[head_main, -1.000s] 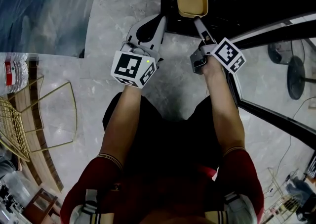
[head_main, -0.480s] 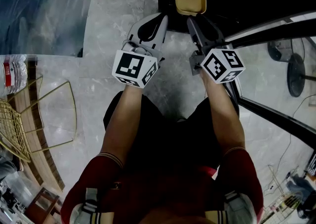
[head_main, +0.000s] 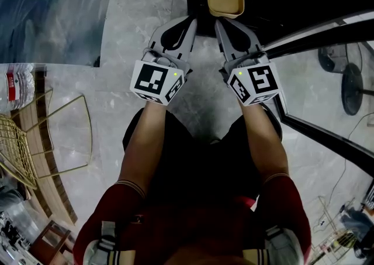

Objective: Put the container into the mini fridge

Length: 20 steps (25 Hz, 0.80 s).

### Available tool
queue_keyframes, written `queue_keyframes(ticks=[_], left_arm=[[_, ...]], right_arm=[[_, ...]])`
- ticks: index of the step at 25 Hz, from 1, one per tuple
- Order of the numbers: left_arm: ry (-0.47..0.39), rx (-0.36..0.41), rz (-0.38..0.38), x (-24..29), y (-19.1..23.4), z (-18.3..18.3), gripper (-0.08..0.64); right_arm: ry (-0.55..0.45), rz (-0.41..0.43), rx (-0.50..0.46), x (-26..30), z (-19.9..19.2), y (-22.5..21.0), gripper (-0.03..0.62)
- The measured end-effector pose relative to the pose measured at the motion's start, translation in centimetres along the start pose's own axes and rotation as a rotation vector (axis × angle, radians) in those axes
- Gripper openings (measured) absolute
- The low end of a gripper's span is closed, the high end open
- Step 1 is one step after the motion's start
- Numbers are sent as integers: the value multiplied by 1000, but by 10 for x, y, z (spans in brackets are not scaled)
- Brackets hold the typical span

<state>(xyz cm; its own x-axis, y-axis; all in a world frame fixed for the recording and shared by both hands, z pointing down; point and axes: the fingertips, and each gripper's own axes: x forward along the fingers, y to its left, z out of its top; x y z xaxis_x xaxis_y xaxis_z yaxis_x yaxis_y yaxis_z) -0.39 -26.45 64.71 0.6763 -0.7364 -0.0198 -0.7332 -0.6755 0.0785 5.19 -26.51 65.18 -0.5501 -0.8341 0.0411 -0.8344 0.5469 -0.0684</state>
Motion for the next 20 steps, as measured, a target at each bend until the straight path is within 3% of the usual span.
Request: queue_keyframes(ticks=[9, 14, 20], left_arm=[[-18, 30, 3, -10, -2, 15, 6], [-29, 15, 24, -14, 5, 28, 6], [-18, 50, 27, -22, 6, 54, 6]], right_arm=[[-27, 19, -156, 4, 22, 22, 0], [-33, 35, -169, 8, 34, 29, 0], [-28, 50, -162, 1, 61, 28, 0]])
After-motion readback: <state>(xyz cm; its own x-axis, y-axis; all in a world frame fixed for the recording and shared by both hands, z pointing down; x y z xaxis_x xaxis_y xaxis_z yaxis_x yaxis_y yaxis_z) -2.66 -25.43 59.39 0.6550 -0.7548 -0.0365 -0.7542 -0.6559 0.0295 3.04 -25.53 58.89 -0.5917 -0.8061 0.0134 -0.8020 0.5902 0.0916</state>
